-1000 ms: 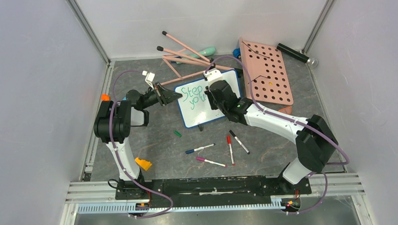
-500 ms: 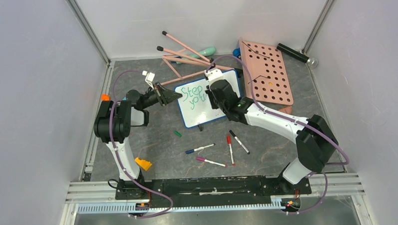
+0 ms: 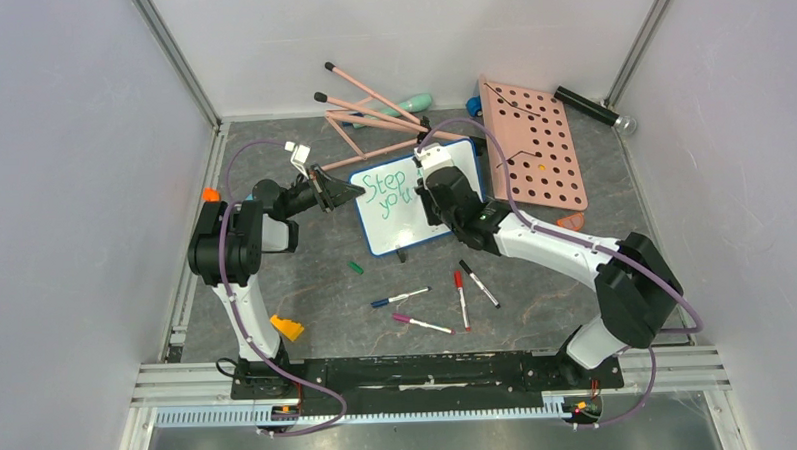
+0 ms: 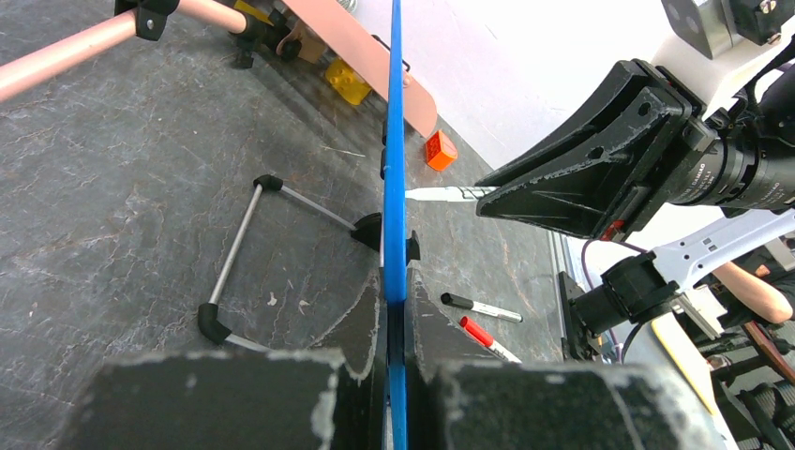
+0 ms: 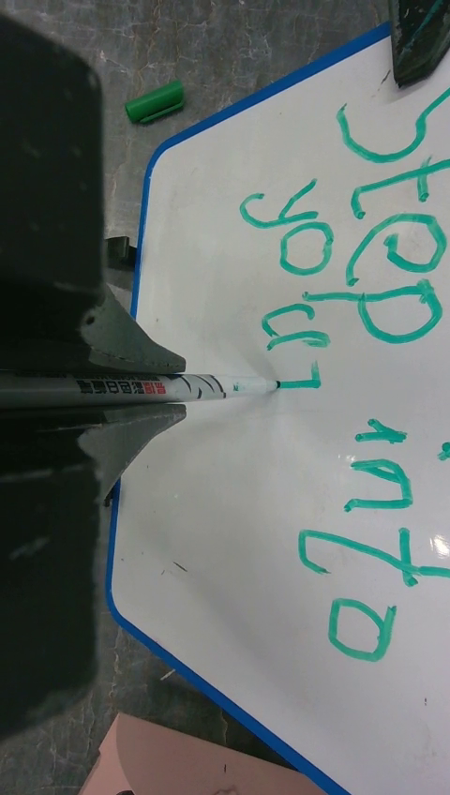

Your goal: Write a sentence on the whiteboard

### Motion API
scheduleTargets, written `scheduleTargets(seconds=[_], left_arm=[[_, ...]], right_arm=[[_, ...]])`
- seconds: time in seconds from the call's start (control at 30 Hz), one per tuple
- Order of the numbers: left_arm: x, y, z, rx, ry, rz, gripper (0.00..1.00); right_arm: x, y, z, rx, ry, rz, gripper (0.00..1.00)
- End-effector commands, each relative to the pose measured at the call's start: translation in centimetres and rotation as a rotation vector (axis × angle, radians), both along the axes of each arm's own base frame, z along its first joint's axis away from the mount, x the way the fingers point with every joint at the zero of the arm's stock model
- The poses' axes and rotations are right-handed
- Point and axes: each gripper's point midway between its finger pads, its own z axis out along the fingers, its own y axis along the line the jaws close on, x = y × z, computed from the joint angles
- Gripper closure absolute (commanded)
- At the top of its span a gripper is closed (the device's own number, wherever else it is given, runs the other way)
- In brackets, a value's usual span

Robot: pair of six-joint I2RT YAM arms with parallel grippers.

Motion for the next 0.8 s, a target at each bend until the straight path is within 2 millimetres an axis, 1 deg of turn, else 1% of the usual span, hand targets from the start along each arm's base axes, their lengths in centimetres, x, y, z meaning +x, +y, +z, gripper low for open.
scheduleTargets(seconds=[0.0,0.07,0.3,0.53,0.77], left_arm=[[0.4,0.2,1.5,0.018,-0.142,-0.001,0.98],[0.4,0.2,1.5,0.018,-0.142,0.0,0.98],[0.4,0.2,1.5,0.018,-0.144,-0.001,0.98],[0.4,0.2,1.4,0.017,-0.139,0.0,0.98],[0.4,0.2,1.4,0.017,-0.14,-0.001,0.98]], right_arm=[[0.2,-0.2,0.2,0.026,-0.008,-0.012,1.0],[0.3,-0.3,0.3,0.024,-0.011,-0.015,1.0],[1.1,0.1,1.6,0.02,-0.036,-0.02,1.0],[2.0,0.4,2.4,0.015,-0.052,-0.025,1.0],[2.5,0.2,2.9,0.02,-0.062,-0.035,1.0]])
